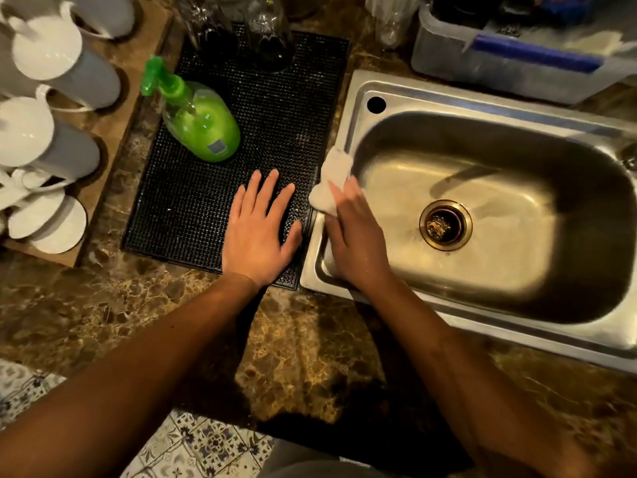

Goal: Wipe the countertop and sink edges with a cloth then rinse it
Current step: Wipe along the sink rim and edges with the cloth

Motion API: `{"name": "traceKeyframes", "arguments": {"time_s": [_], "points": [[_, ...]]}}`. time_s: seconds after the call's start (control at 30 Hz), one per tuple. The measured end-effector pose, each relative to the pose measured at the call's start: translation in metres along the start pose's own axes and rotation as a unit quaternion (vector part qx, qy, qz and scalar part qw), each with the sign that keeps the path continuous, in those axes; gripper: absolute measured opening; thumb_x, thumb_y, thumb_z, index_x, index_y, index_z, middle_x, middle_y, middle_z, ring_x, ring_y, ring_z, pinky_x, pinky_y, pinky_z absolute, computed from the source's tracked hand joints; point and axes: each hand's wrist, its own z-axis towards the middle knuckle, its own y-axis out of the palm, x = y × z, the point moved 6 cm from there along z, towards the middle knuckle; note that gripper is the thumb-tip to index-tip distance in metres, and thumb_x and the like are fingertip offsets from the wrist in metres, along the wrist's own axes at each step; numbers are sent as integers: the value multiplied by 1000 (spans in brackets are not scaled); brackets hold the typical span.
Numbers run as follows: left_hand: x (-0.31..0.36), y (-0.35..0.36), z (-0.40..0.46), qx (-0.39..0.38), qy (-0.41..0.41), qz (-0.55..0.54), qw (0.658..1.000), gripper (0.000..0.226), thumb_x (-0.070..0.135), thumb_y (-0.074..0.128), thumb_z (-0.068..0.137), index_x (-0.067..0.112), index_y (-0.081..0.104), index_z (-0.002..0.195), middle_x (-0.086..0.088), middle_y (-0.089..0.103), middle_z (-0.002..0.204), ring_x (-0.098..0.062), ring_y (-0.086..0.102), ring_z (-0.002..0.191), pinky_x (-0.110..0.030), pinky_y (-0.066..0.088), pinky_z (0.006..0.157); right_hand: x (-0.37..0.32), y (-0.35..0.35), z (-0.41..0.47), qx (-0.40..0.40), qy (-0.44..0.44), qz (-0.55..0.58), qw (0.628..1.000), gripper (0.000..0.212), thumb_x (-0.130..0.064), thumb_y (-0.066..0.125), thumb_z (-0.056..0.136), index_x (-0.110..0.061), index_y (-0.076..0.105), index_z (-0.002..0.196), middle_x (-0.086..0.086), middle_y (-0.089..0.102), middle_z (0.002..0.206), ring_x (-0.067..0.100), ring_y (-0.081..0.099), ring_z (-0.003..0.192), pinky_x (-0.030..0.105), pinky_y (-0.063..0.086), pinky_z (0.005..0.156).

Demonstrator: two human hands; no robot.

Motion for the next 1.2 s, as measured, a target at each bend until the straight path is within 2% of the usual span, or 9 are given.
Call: {"name": "traceKeyframes", "arguments": {"time_s": [0.2,0.47,0.6,0.67,0.77,0.87,0.97,1.07,1.2], "points": [[0,-4,2,11,-2,0,1000,61,46,42,104,19,39,159,-9,24,171,-30,13,161,-51,13,130,2,-11,-44,-102,-7,19,995,52,-26,46,103,-16,46,154,13,37,163,22,26,154,37,23,125],[-2,-5,3,12,-5,0,1000,61,47,41,104,19,39,159,-8,23,172,-29,12,161,-49,11,130,9,-26,-68,-138,-59,18,988,41,-20,64,89,-21,72,129,1,65,141,18,49,139,32,33,114],[-2,-4,3,10,-4,-4,1000,60,47,42,105,19,39,159,-9,23,172,-30,12,161,-50,12,130,23,-42,-59,-160,33,92,982,30,-19,69,84,-23,80,112,-10,73,118,9,59,117,15,42,100],[-2,-4,4,8,-4,-6,1000,60,48,40,106,19,39,159,-9,23,172,-30,12,161,-51,12,130,32,-49,-51,-154,120,161,967,23,-20,68,85,-28,80,102,-12,76,101,11,67,98,18,49,83],[-3,-4,3,3,-4,-9,1000,62,51,37,106,19,38,159,-9,22,172,-30,11,161,-51,12,130,42,-63,-23,-73,176,208,959,17,-23,65,90,-30,75,102,-10,75,91,1,68,79,12,47,64],[-3,-3,4,-1,-3,-11,1000,62,53,35,107,20,37,160,-8,21,172,-30,10,161,-50,10,130,48,-80,25,14,171,142,975,33,-26,61,93,-23,67,126,-3,71,113,11,65,98,6,45,73],[-4,-3,4,-1,-4,-10,1000,62,53,35,107,20,37,160,-8,21,172,-30,9,161,-49,10,130,41,-88,81,50,144,137,979,44,-31,60,99,-21,60,142,0,67,130,13,61,115,22,50,95],[-6,-2,5,-1,-3,-12,1000,61,52,39,107,20,38,159,-8,21,172,-29,9,161,-49,10,130,27,-88,139,87,101,71,988,42,-35,58,99,-19,64,138,1,69,132,14,61,120,27,47,101],[-5,0,3,-4,-6,-10,1000,61,51,40,107,20,37,160,-7,21,172,-29,9,161,-49,10,130,28,-70,176,103,91,-2,990,43,-45,54,95,-23,72,127,1,72,122,19,64,113,33,50,95]]}}
